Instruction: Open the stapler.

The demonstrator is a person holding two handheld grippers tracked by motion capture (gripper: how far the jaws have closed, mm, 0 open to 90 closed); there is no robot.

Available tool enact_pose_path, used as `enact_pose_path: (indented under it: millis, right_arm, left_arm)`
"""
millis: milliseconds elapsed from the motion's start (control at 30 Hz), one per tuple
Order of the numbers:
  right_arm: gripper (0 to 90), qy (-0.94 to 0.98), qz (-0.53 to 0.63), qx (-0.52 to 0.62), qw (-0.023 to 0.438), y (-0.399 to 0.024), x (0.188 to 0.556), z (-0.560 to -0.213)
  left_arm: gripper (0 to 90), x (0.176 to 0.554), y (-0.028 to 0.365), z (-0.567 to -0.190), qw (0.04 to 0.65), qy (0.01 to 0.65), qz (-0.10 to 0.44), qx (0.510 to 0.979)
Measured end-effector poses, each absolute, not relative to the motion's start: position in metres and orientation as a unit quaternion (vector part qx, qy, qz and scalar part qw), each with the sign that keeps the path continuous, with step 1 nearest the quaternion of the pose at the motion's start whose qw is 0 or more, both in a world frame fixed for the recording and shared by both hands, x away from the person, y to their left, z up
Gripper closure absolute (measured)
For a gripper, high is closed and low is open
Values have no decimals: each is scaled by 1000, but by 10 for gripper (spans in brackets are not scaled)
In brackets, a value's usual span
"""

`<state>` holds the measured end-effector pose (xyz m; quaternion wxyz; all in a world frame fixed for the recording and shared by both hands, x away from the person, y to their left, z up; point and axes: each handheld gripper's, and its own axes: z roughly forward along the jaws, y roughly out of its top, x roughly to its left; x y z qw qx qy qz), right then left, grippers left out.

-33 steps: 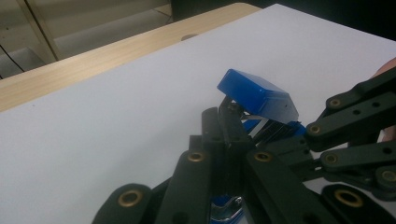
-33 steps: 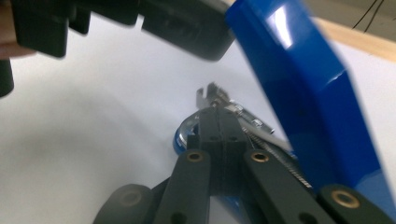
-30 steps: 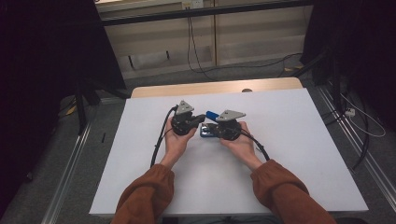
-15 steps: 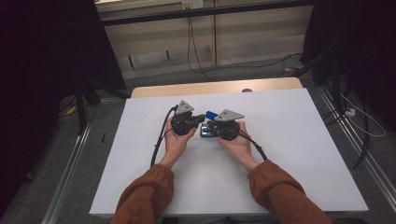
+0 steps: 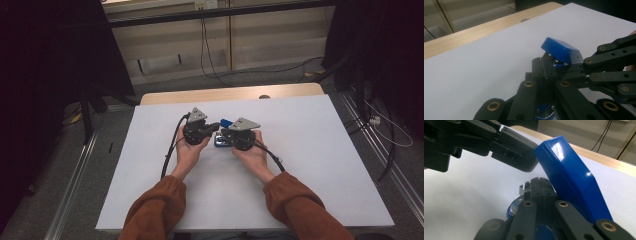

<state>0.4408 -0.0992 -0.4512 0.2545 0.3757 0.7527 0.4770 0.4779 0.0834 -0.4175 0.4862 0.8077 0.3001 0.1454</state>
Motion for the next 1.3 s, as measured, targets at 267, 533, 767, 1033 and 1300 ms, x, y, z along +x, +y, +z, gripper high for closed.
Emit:
enact_pose_path:
  millis: [267, 533, 767, 1033, 1300]
  right_arm:
    - [900, 753, 478, 372, 258, -100, 440, -450]
    - [900, 754, 477, 372, 257, -100, 440, -450]
    - [900, 754, 476, 372, 257, -100, 441, -451]
    - [900, 757, 472, 372, 256, -99, 441, -452]
    - [900, 758, 471, 373, 255, -98, 441, -454]
  left_arm:
    - [900, 481, 87, -428, 469, 308, 137, 816]
    - [900, 483, 88, -431, 459, 305, 130, 824]
    - [900, 483, 86, -436, 456, 303, 129, 827]
    - [900, 483, 88, -439, 456, 303, 126, 827]
    - [900, 484, 88, -442, 459, 313, 116, 823]
